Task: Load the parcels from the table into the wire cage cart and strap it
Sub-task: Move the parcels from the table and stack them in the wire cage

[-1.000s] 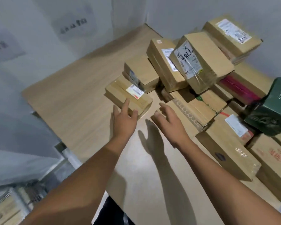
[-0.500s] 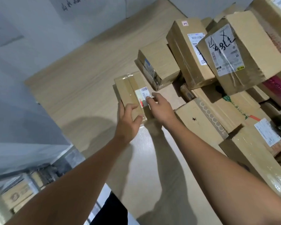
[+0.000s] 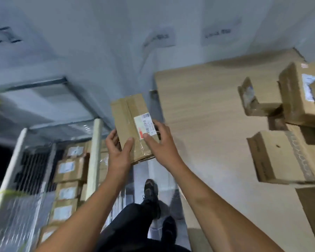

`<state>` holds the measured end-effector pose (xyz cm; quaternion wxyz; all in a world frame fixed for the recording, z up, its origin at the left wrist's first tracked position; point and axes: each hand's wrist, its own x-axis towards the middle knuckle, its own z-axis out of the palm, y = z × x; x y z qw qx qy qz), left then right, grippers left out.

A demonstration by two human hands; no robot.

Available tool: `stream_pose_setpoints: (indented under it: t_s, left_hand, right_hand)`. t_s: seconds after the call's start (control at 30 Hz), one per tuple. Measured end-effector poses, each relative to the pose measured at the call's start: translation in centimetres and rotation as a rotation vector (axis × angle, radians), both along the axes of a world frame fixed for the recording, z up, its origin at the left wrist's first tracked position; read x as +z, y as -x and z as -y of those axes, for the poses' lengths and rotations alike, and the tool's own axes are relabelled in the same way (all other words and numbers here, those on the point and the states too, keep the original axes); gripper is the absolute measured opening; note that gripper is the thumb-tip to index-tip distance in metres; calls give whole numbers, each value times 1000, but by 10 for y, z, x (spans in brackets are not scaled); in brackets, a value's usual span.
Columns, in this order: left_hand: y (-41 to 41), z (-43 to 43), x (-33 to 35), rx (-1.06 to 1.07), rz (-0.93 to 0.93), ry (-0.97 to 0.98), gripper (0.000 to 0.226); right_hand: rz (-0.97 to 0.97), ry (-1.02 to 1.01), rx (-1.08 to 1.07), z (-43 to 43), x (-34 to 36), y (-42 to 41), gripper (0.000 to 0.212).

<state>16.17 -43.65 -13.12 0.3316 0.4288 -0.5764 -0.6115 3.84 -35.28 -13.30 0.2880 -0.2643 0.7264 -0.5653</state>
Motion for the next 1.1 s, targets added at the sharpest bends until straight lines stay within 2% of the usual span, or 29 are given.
stream_pose_setpoints:
  t_s: [0.23,0.5,0.63,0.8,0.97,1.1]
  left_hand:
    - [-166,34,2,460,-53,-124,47]
    - [-325,14,-74,877,-59,-332,62]
    - [-377,10,-113,1005,-97,-480,69]
    - [-416,26,-185,1043,-57,-676,65]
    - [-428,62,-291,1042,63,-730,70]
    - [-424,97,-392,1057,96,-733,68]
  right_hand:
    - [-130,-80,478,79,10,-148,58]
    - [-231,-294,1055,130,-32,-299,60]
    - [-210,-437,1202,163,-63,-349,58]
    - [-271,-666,1299,214,-138,-380,52]
    - [-672,-743,1552,279,-249,-380,59]
    - [-826,-758,1692,331,-350,-376,60]
